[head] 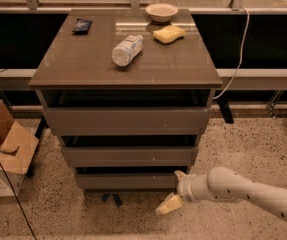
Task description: Open bottom drawer
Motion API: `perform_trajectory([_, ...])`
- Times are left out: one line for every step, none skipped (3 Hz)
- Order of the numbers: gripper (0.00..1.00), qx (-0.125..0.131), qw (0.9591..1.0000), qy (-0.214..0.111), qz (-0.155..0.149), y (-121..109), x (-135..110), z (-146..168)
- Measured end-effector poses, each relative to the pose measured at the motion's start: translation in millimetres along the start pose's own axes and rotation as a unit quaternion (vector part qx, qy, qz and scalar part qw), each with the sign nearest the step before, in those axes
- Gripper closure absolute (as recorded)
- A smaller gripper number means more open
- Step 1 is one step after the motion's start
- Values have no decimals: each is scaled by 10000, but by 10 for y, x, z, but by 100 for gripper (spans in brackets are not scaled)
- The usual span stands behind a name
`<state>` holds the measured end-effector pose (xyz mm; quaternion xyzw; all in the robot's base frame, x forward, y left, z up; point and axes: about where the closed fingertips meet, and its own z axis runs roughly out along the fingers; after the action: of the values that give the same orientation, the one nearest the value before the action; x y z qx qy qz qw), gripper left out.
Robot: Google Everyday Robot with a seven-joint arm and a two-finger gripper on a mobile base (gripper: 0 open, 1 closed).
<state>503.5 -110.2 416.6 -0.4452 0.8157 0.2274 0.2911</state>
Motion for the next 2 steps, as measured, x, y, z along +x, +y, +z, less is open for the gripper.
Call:
perform_trajectory([0,-95,9989,-271,369,-107,216,223])
perform_trajectory([0,-140,9968,-448,645,-264,373,396])
